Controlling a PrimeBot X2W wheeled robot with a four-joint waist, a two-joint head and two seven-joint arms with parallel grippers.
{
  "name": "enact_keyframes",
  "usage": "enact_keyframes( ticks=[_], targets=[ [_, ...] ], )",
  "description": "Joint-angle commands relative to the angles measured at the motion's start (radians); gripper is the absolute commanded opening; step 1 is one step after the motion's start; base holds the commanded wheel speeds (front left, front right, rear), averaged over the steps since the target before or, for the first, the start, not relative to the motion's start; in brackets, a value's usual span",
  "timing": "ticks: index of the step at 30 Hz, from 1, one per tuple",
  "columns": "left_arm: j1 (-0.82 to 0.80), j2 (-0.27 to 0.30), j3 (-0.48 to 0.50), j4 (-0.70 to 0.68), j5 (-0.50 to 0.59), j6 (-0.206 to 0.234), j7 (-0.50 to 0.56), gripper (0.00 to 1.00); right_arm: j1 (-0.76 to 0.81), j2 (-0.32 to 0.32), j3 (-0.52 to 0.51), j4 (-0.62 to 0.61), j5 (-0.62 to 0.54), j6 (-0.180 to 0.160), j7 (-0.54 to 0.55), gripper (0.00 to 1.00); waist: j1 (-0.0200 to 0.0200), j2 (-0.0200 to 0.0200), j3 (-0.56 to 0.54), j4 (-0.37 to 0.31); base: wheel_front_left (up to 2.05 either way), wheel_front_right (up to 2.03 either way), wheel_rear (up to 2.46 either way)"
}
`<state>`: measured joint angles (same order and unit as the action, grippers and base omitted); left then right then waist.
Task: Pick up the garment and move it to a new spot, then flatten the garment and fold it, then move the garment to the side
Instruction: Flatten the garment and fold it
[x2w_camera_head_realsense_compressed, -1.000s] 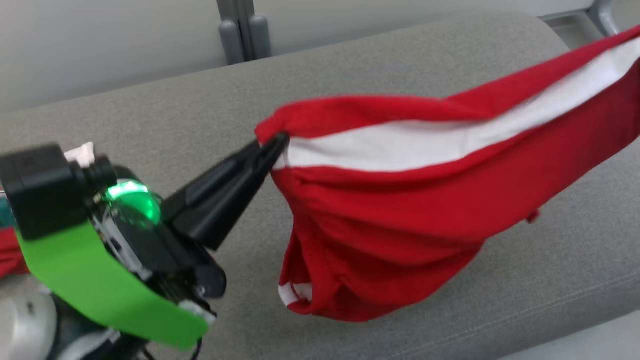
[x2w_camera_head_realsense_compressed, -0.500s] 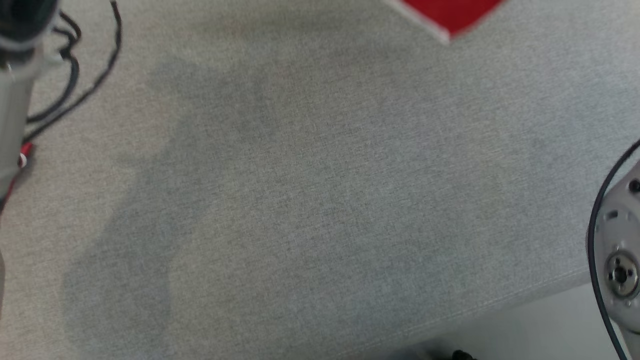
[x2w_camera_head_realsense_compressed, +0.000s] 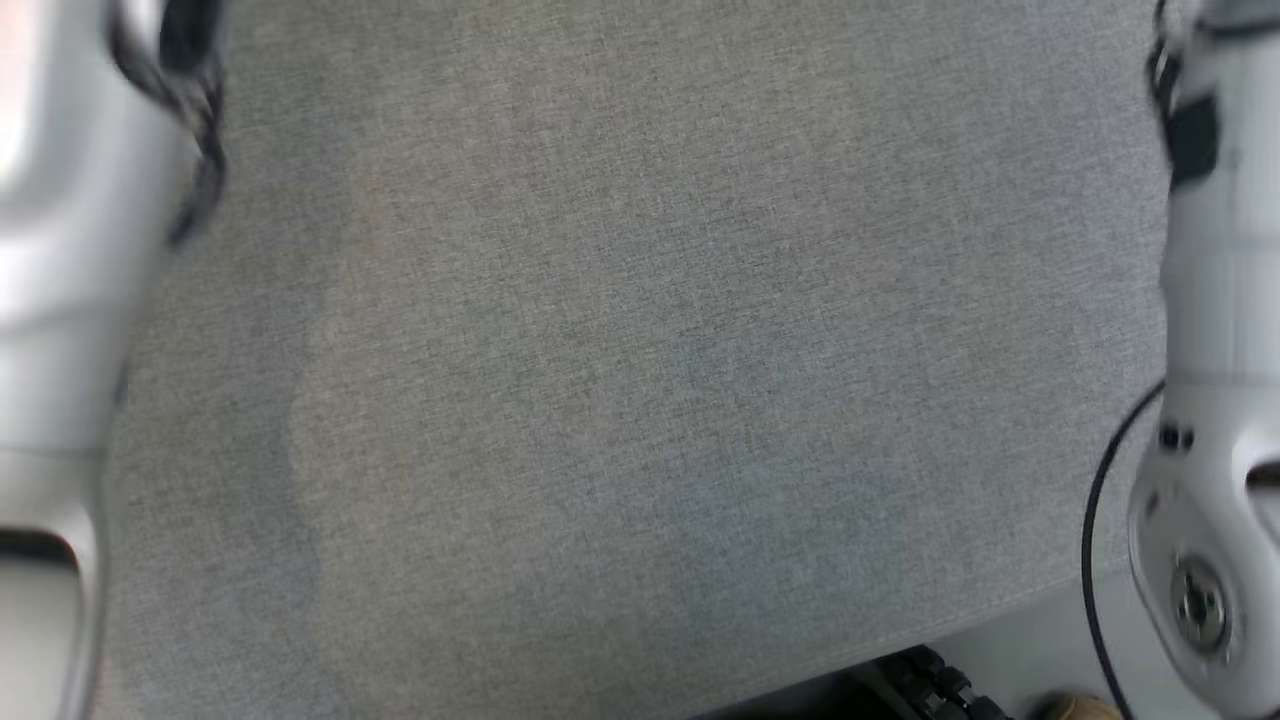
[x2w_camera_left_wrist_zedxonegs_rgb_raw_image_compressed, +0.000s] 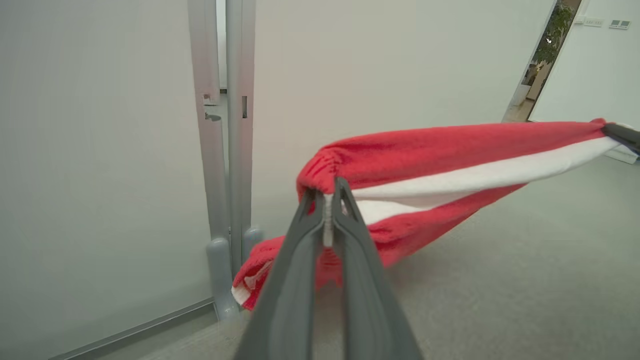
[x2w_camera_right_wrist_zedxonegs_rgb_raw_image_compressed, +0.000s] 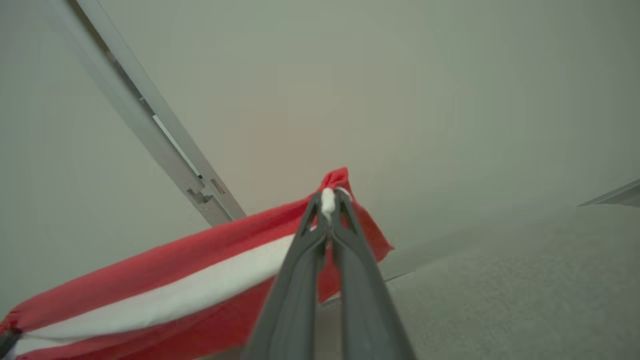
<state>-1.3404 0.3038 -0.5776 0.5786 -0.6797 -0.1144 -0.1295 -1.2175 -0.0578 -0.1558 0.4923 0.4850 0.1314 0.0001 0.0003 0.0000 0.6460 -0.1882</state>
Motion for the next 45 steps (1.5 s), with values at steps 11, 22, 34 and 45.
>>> enact_keyframes(
  ticks=[11,22,34,45],
  targets=[
    [0.673,0.027,-0.09,-0.188,-0.125,0.02,-0.093,0.0,0.681,-0.164,0.065,-0.182,0.212,-0.002,0.016,0.0,-0.0003,0.0,-0.227,0.044,0.0,0.0,0.0],
    [1.277,0.07,-0.171,-0.49,-0.237,0.168,-0.099,0.0,1.318,-0.172,-0.056,-0.492,0.319,-0.003,0.151,0.0,-0.0003,0.0,-0.456,0.083,0.0,0.0,0.0],
    [1.219,0.011,-0.146,-0.612,-0.333,0.175,-0.024,0.0,1.156,-0.133,-0.102,-0.598,0.253,-0.002,0.291,0.0,-0.0003,0.0,-0.388,0.132,0.0,0.0,0.0],
    [0.901,-0.117,-0.099,-0.486,-0.365,0.153,0.055,0.0,0.772,-0.207,-0.077,-0.446,0.13,-0.001,0.427,0.0,-0.0003,0.0,-0.216,0.263,0.0,0.0,0.0]
  ],
)
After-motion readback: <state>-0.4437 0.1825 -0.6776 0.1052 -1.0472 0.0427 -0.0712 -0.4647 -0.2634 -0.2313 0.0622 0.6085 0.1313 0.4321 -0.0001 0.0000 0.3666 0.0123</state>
